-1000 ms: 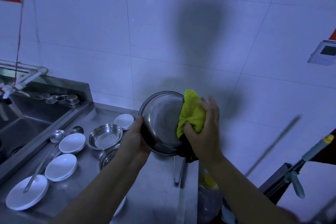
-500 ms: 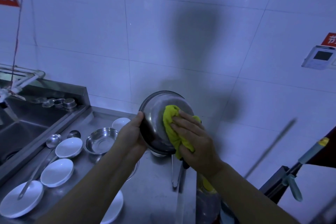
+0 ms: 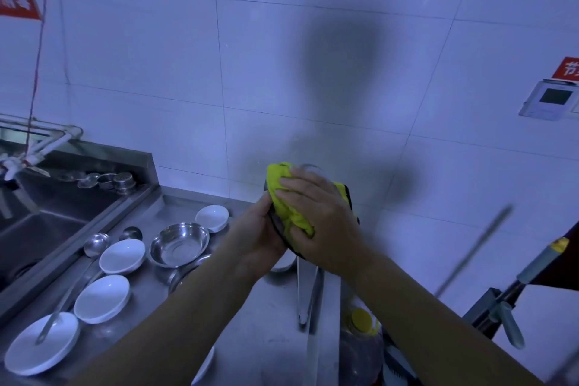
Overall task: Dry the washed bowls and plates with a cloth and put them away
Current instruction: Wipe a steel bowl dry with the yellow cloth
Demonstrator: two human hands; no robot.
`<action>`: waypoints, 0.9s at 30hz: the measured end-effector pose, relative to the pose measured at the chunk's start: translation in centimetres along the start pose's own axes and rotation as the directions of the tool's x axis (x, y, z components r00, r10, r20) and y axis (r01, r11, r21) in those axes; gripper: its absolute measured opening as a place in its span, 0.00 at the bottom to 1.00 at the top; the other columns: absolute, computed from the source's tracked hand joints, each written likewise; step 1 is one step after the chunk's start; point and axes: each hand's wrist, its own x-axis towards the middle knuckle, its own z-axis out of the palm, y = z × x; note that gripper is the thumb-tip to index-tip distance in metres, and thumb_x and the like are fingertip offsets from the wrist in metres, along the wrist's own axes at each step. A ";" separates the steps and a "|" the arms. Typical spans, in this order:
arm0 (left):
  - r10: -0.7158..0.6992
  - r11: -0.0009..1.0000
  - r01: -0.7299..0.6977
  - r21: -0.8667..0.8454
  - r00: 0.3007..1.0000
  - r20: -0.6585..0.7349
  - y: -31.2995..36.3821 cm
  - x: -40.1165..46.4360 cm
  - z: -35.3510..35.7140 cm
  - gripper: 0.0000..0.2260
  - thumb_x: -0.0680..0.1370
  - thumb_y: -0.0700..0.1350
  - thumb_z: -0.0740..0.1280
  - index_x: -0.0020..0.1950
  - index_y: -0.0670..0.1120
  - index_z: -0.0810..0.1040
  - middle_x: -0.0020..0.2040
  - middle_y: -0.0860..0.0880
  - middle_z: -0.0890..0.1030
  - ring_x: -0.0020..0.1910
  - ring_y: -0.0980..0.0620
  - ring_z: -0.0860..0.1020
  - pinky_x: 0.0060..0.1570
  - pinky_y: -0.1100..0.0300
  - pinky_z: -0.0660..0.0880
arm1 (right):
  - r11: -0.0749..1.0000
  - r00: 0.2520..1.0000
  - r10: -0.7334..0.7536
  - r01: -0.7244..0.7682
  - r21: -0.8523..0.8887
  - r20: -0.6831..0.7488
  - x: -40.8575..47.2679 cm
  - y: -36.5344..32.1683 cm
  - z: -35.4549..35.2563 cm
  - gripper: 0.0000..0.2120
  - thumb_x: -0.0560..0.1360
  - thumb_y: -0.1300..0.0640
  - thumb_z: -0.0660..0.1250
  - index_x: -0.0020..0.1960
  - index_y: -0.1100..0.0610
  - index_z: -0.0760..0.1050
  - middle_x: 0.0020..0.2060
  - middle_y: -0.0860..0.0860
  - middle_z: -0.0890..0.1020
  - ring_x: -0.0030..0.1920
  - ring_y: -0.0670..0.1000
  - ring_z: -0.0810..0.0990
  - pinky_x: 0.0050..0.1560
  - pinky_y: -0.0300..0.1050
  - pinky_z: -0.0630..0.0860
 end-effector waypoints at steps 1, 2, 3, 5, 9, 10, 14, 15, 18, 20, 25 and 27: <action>-0.009 1.000 0.009 -0.004 1.000 -0.001 0.0 0.0 0.0 0.19 0.82 0.52 0.51 0.61 0.43 0.76 0.53 0.44 0.82 0.53 0.49 0.80 0.54 0.53 0.73 | 0.999 1.000 -0.027 0.027 -0.024 0.006 -0.3 -0.1 0.2 0.19 0.68 0.60 0.63 0.57 0.63 0.80 0.59 0.55 0.80 0.67 0.55 0.72 0.66 0.54 0.69; -0.019 1.000 0.019 -0.012 1.000 -0.005 0.0 0.0 0.1 0.19 0.82 0.53 0.52 0.58 0.43 0.78 0.51 0.44 0.83 0.51 0.49 0.81 0.53 0.53 0.74 | 0.998 0.999 -0.050 0.050 -0.043 0.005 -0.7 -0.2 0.5 0.18 0.70 0.60 0.64 0.58 0.63 0.80 0.59 0.55 0.80 0.68 0.55 0.71 0.66 0.53 0.68; -0.024 0.999 0.024 -0.025 1.000 -0.006 0.1 -0.1 0.1 0.20 0.82 0.53 0.52 0.55 0.42 0.79 0.50 0.44 0.84 0.49 0.49 0.82 0.51 0.54 0.75 | 0.996 0.997 -0.074 0.074 -0.057 0.002 -1.2 -0.2 0.7 0.18 0.71 0.61 0.66 0.59 0.63 0.79 0.60 0.55 0.80 0.68 0.55 0.71 0.67 0.53 0.68; -0.020 0.997 0.020 -0.069 1.000 -0.011 0.3 -0.2 0.0 0.23 0.82 0.52 0.52 0.49 0.40 0.82 0.46 0.42 0.84 0.44 0.49 0.84 0.45 0.54 0.78 | 0.991 0.993 -0.122 0.121 -0.065 -0.010 -2.4 0.2 0.8 0.18 0.71 0.63 0.68 0.61 0.63 0.78 0.62 0.55 0.78 0.70 0.55 0.69 0.68 0.56 0.66; 0.016 0.984 -0.041 -0.174 0.990 -0.140 0.5 -0.1 -0.3 0.20 0.83 0.46 0.53 0.48 0.36 0.80 0.39 0.40 0.84 0.35 0.47 0.84 0.39 0.53 0.77 | 0.991 0.987 -0.131 0.131 -0.011 -0.093 -4.9 1.6 0.2 0.15 0.79 0.61 0.60 0.62 0.65 0.76 0.64 0.58 0.75 0.69 0.58 0.69 0.68 0.56 0.66; 0.029 0.978 -0.067 -0.197 0.982 -0.188 0.7 0.0 -0.4 0.16 0.82 0.45 0.54 0.50 0.36 0.78 0.38 0.41 0.84 0.35 0.48 0.83 0.37 0.53 0.78 | 0.997 0.988 -0.077 0.080 0.020 -0.132 -5.2 2.0 -0.1 0.14 0.78 0.62 0.60 0.62 0.66 0.75 0.64 0.59 0.75 0.69 0.59 0.69 0.67 0.57 0.67; 0.037 0.961 -0.105 -0.255 0.965 -0.259 1.0 -0.1 -0.5 0.13 0.82 0.43 0.56 0.47 0.39 0.77 0.39 0.45 0.84 0.36 0.50 0.82 0.32 0.56 0.76 | 0.991 0.960 0.116 -0.096 0.092 -0.256 -5.5 2.5 -0.4 0.17 0.75 0.64 0.60 0.62 0.69 0.72 0.63 0.63 0.73 0.68 0.61 0.69 0.65 0.61 0.69; 0.029 0.957 -0.101 -0.273 0.966 -0.257 0.9 -0.1 -0.4 0.13 0.82 0.43 0.56 0.47 0.39 0.77 0.41 0.46 0.84 0.36 0.51 0.82 0.33 0.56 0.76 | 0.991 0.955 0.116 -0.094 0.091 -0.274 -5.2 2.2 -0.2 0.16 0.76 0.63 0.60 0.62 0.68 0.72 0.63 0.62 0.73 0.68 0.61 0.69 0.65 0.61 0.69; -0.013 0.933 -0.064 -0.356 0.978 -0.209 0.3 0.1 -0.1 0.14 0.82 0.46 0.55 0.55 0.38 0.77 0.56 0.43 0.80 0.49 0.47 0.81 0.41 0.51 0.74 | 0.998 0.962 -0.004 0.019 0.052 -0.274 -4.1 1.1 0.7 0.15 0.75 0.66 0.65 0.61 0.63 0.77 0.63 0.57 0.76 0.69 0.59 0.69 0.66 0.58 0.67; -0.043 0.925 -0.031 -0.379 0.982 -0.184 0.1 0.3 -0.3 0.17 0.82 0.48 0.54 0.60 0.38 0.75 0.63 0.39 0.76 0.61 0.44 0.75 0.46 0.51 0.72 | 0.995 0.973 -0.089 0.098 0.030 -0.213 -4.0 0.8 1.4 0.20 0.70 0.69 0.68 0.61 0.61 0.78 0.65 0.55 0.76 0.71 0.58 0.68 0.68 0.58 0.65; -0.012 0.921 -0.052 -0.386 0.987 -0.161 0.7 0.4 -1.2 0.17 0.82 0.47 0.55 0.53 0.35 0.77 0.58 0.41 0.78 0.59 0.43 0.75 0.58 0.45 0.68 | 0.991 0.963 -0.018 0.053 0.126 -0.267 -5.9 2.0 1.7 0.21 0.73 0.69 0.64 0.66 0.66 0.71 0.68 0.56 0.70 0.72 0.62 0.65 0.69 0.62 0.64; 0.018 0.931 -0.079 -0.356 0.985 -0.173 0.8 0.4 -1.6 0.16 0.81 0.46 0.56 0.56 0.36 0.77 0.57 0.41 0.79 0.57 0.42 0.76 0.57 0.45 0.70 | 0.969 0.936 0.148 -0.071 0.238 -0.321 -6.4 2.4 1.6 0.20 0.76 0.68 0.59 0.67 0.67 0.68 0.69 0.54 0.69 0.72 0.62 0.64 0.70 0.61 0.63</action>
